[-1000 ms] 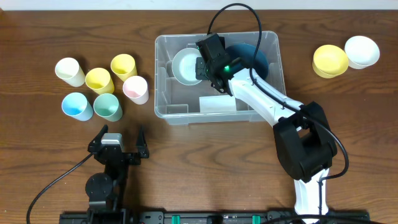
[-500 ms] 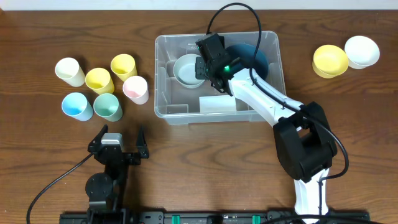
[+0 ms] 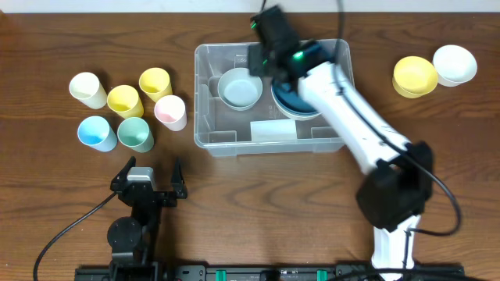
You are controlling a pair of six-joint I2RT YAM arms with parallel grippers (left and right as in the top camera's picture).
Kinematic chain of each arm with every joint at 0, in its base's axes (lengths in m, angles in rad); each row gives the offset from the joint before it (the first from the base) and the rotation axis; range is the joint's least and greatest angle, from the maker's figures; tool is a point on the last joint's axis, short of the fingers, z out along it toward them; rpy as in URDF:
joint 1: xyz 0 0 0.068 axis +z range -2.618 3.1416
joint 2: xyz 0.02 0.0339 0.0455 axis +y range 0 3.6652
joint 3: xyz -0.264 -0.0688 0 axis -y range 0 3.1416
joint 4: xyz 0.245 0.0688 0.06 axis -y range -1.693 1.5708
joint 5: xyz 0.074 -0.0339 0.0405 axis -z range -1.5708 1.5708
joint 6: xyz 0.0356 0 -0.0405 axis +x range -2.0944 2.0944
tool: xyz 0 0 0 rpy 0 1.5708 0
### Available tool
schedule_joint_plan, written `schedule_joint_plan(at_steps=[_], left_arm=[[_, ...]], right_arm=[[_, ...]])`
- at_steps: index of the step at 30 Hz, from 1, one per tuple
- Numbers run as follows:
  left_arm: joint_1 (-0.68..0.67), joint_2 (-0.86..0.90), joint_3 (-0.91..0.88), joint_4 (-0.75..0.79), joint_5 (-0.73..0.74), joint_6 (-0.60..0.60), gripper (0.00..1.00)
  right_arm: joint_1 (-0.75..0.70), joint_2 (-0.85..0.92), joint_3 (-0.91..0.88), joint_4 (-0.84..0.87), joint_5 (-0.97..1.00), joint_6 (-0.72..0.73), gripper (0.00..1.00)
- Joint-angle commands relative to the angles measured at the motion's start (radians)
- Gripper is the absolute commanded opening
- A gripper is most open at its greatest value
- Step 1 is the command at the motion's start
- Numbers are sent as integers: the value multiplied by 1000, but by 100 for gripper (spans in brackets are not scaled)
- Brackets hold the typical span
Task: Pack container
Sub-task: 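Withdraw the right gripper and grasp the yellow bowl's rim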
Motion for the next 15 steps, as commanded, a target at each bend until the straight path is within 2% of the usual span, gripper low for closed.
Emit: schedule_joint_plan(at_steps=[1, 6, 10, 15], left_arm=[[5, -4, -16, -36, 14, 17, 98], [5, -4, -16, -36, 14, 17, 98], [5, -4, -16, -36, 14, 17, 98], [5, -4, -16, -36, 14, 17, 98]], right_arm=[[-109, -105, 68, -76, 51, -14, 23], [-322, -146, 70, -238, 48, 11, 35], [-510, -139, 58, -352, 16, 69, 36], [-683, -119, -22, -360, -84, 81, 38]])
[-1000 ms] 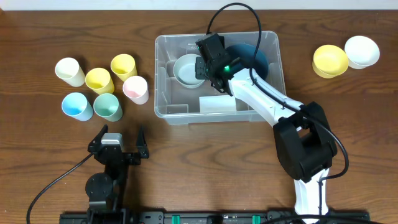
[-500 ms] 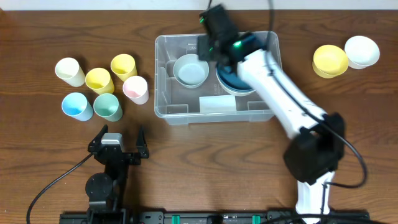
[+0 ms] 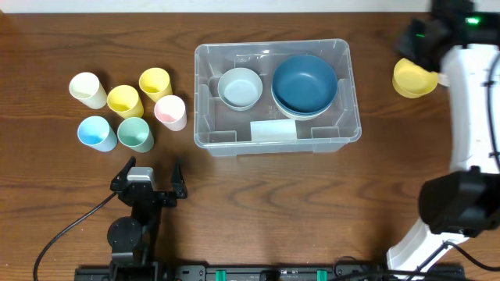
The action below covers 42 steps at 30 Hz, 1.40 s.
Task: Pack container
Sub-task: 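Withdraw the right gripper and grasp the yellow bowl's rim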
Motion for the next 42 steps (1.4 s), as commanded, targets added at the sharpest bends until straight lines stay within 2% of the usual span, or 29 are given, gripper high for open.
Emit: schedule_joint_plan(at_steps=[1, 10, 20, 26, 38, 42], left_arm=[[5, -4, -16, -36, 14, 17, 98], [5, -4, -16, -36, 14, 17, 98], [5, -4, -16, -36, 14, 17, 98], [5, -4, -16, -36, 14, 17, 98], [5, -4, -16, -36, 14, 17, 98], [5, -4, -16, -36, 14, 17, 98]], right_arm=[[-75, 27, -66, 2, -74, 38, 38], [-196, 97, -261, 143, -119, 19, 38], [-208, 99, -376, 356, -89, 5, 36], [-207, 143, -402, 440, -90, 5, 35], [-213, 227, -402, 487, -74, -14, 33], [-215, 241, -402, 507, -74, -14, 27]])
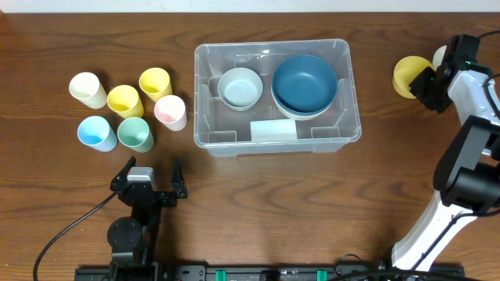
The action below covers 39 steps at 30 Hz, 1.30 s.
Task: Pack container
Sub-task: 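Withdraw the right gripper and grasp the yellow bowl's rim, then lift the yellow bowl and carry it over the grey bowl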
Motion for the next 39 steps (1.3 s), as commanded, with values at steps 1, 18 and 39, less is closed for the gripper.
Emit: schedule_joint_plan(at_steps=[1, 18, 39], left_arm=[[5, -4, -16, -36, 14, 17, 98], [5, -4, -16, -36, 14, 17, 98], [5, -4, -16, -36, 14, 17, 98]], right_arm=[[-10, 18, -8, 13, 14, -11, 25], [-16, -11, 7, -8, -5, -32, 1], [187, -512, 34, 7, -383, 14, 1]])
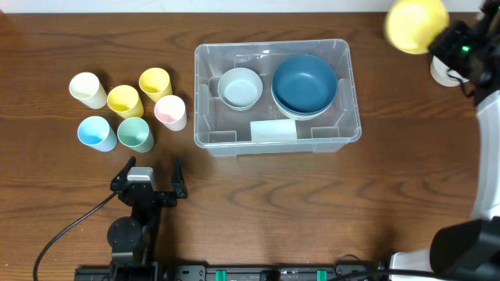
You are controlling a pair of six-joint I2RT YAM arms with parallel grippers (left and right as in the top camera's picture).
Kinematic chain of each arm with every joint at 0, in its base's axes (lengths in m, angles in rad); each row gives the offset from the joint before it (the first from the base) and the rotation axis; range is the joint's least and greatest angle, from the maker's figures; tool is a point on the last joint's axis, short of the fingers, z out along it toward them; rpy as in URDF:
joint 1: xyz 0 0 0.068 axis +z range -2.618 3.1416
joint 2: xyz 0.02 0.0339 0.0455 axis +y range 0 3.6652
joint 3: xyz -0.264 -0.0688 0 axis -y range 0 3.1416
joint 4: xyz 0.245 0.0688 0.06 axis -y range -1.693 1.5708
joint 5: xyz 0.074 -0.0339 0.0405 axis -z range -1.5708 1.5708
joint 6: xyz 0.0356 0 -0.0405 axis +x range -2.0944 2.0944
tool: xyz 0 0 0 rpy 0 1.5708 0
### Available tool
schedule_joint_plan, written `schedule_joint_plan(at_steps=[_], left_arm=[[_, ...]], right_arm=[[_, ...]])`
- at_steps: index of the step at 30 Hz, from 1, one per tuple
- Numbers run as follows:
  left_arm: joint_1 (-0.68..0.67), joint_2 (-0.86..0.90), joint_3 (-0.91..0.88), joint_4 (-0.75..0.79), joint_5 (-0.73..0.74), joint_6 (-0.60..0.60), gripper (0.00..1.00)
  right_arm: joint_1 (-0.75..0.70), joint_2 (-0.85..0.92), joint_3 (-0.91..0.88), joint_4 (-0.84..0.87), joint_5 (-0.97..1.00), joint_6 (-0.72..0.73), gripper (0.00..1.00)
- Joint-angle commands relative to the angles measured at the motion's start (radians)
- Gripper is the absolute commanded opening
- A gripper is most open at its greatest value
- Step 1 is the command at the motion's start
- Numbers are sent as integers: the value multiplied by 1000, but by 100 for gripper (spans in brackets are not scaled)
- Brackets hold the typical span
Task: Pack container
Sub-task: 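Lift the yellow bowl and carry it over the grey bowl, then lower the yellow bowl into the grey bowl and open the gripper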
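Observation:
The clear plastic container point(275, 44) stands mid-table and holds a dark blue bowl point(305, 84), a small light blue bowl point(240, 86) and a pale flat rectangle point(273, 130). My right gripper point(442, 39) is at the far right, shut on the rim of a yellow bowl point(414, 23), which hangs blurred and raised above the table. A white bowl point(441, 75) lies just below it, mostly hidden by the arm. My left gripper point(148, 181) rests open near the front edge, holding nothing.
Several cups stand left of the container: cream point(87, 90), two yellow point(123, 100) point(155, 82), pink point(170, 112), blue point(96, 133) and green point(135, 133). The right arm runs down the right edge of the view.
The yellow bowl was on the table with my right gripper at its right rim. Now the gripper holds it raised, higher in the view. The white bowl stays on the table.
My right gripper was over the container at the dark blue bowl. Then it was at the far right by the yellow and white bowls, with the dark blue bowl left in the container. It then sat at the yellow bowl's rim, and now holds that bowl aloft.

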Motion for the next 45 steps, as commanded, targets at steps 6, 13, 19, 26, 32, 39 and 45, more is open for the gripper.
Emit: schedule_joint_plan(at_steps=[6, 13, 19, 26, 32, 39, 45], left_arm=[[5, -4, -16, -35, 14, 17, 98], [5, -4, -16, -35, 14, 17, 98], [5, -4, -16, -35, 14, 17, 98], [5, -4, -16, -35, 14, 17, 98], [5, -4, -16, -35, 14, 17, 98], [5, -4, -16, -35, 14, 17, 98], [5, -4, -16, -35, 14, 17, 98]], right_arm=[[368, 42, 8, 79, -6, 42, 2], [617, 163, 8, 158, 166, 42, 3], [703, 282, 8, 198, 221, 52, 2], [714, 379, 8, 197, 220, 58, 3], [714, 421, 8, 198, 209, 56, 4], [715, 422, 8, 204, 209, 52, 27], [714, 422, 8, 205, 188, 37, 36]])
